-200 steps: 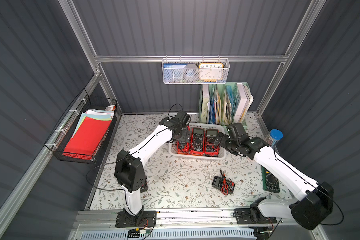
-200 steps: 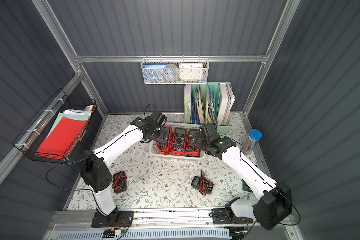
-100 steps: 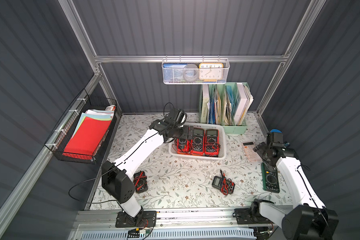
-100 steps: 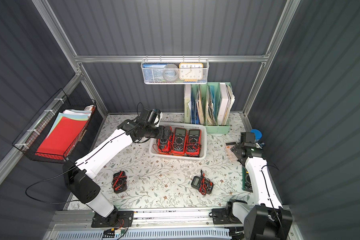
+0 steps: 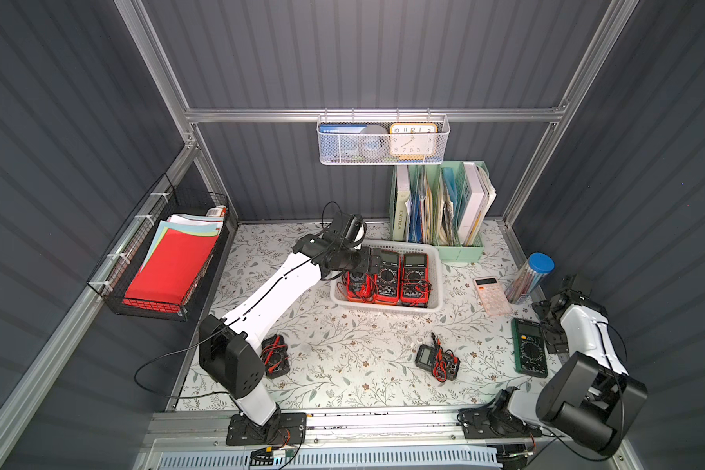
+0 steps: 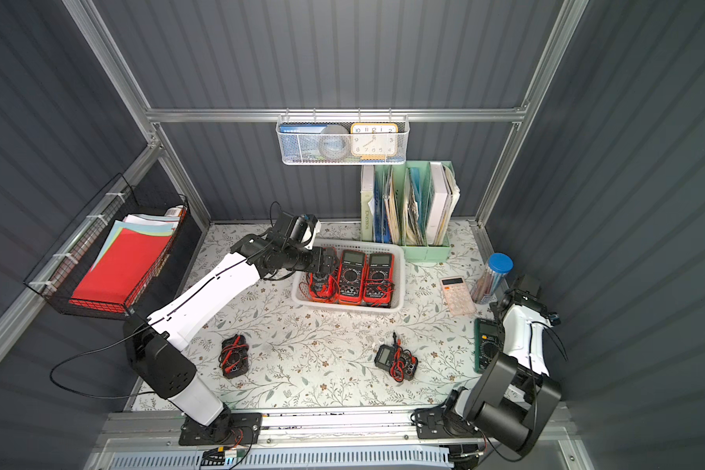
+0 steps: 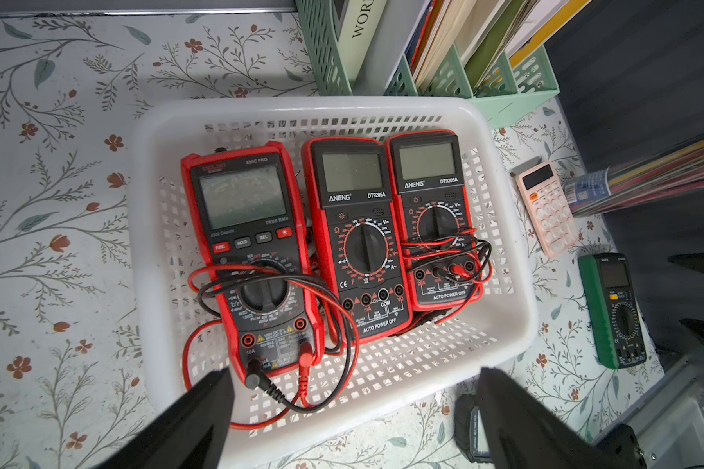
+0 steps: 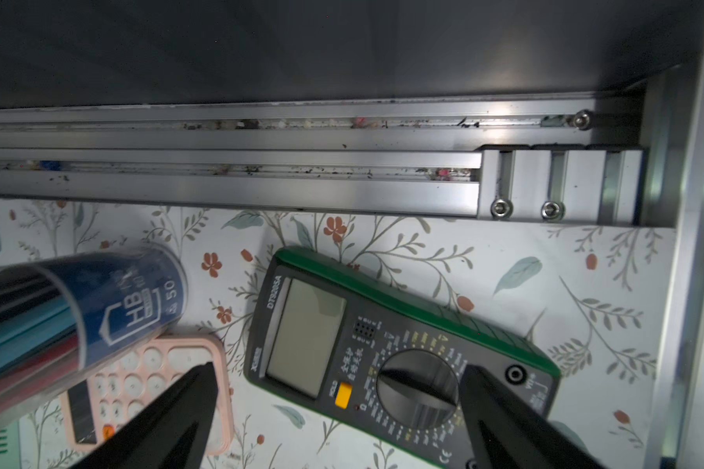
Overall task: Put the multimeter into the basket
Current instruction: Place the multimeter in the basket, then move the multimeter to the center of the board.
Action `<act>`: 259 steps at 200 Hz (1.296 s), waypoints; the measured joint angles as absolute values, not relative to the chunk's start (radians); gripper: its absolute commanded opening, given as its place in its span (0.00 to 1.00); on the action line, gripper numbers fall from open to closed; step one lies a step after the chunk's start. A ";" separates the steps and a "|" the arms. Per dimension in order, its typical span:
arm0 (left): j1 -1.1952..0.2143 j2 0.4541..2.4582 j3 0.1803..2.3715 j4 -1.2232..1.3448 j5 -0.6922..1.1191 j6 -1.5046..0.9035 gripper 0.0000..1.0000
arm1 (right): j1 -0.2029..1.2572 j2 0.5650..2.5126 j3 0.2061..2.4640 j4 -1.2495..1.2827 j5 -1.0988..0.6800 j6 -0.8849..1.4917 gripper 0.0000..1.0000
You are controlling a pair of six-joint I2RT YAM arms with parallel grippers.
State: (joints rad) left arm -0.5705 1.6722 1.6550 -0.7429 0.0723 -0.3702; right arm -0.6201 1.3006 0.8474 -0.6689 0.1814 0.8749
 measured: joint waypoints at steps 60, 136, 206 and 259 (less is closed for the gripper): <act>-0.571 1.669 1.655 -0.740 0.073 -0.378 0.99 | -0.652 1.375 0.771 -0.597 0.086 0.883 0.98; -0.572 1.669 1.655 -0.724 0.075 -0.392 0.99 | -0.585 1.175 0.605 -0.488 0.041 0.898 0.98; -0.572 1.669 1.655 -0.724 0.075 -0.392 0.99 | -0.289 1.050 0.534 -0.505 0.035 1.022 0.97; -0.573 1.658 1.655 -0.725 0.071 -0.392 0.99 | -0.036 1.137 0.611 -0.538 0.043 1.127 0.99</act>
State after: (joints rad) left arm -0.5728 1.6577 1.6554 -0.7254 0.0708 -0.3916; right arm -0.0364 1.1366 0.6106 -0.5381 0.0433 1.1275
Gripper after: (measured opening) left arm 0.992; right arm 0.985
